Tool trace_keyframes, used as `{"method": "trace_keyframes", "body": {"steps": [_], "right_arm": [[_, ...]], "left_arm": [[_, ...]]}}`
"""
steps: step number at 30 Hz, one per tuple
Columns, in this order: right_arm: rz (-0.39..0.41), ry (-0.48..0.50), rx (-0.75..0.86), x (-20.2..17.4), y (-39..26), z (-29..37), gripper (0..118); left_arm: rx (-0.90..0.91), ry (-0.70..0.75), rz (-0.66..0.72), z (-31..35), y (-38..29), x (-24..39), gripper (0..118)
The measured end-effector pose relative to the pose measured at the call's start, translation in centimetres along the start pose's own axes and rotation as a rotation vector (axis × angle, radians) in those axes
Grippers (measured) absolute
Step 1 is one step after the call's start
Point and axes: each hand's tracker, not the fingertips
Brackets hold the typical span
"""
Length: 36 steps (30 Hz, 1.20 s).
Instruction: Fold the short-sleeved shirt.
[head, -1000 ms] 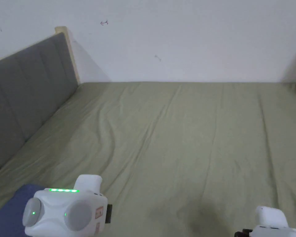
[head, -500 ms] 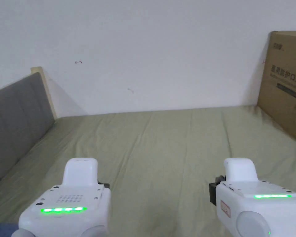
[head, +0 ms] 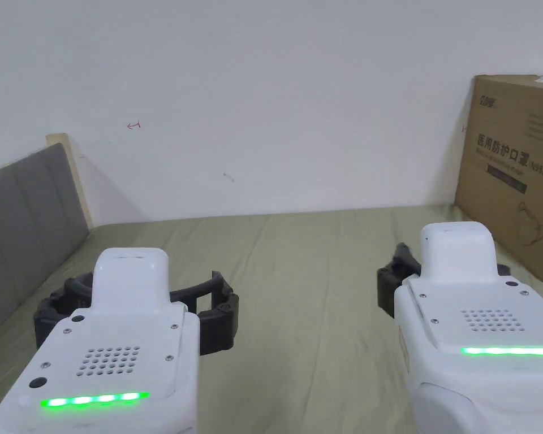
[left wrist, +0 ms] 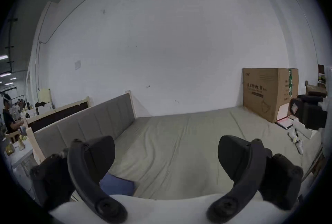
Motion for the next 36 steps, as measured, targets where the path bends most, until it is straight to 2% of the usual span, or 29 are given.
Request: {"method": "trace_keyframes", "body": {"steps": [1, 2, 3, 7, 13, 15, 21, 36], "right_arm": [[0.006, 0.000, 0.005, 0.0, 0.0, -0.2, 84], [0.008, 0.003, 0.006, 0.2, -0.1, -0.5, 101], [0.007, 0.008, 0.003, 0.1, -0.1, -0.5, 109], [-0.002, 0.030, -0.001, 0.1, -0.2, -0.8, 115], [0.023, 0.068, -0.008, -0.6, -0.3, -0.6, 116], [0.022, 0.073, -0.010, -0.4, -0.5, -0.9, 116], [0.006, 0.069, -0.033, -0.2, -0.7, -1.0, 116], [0.010, 0.059, -0.059, -0.1, -0.8, -0.8, 116]], "left_arm": [[0.001, 0.007, 0.003, 0.0, 0.1, 0.1, 115], [-0.003, 0.004, 0.005, 0.0, 0.2, 0.1, 115], [-0.007, -0.001, 0.015, 0.0, 0.4, 0.0, 115], [-0.031, -0.072, 0.055, -0.2, 1.0, -0.4, 115], [-0.023, -0.017, -0.089, 0.0, 0.8, 1.6, 115], [-0.023, -0.092, -0.104, 0.0, 0.6, 1.7, 115], [-0.072, -0.160, 0.018, 0.0, 0.5, 0.7, 115], [-0.065, -0.167, 0.000, 0.0, 0.5, 1.1, 116]]}}
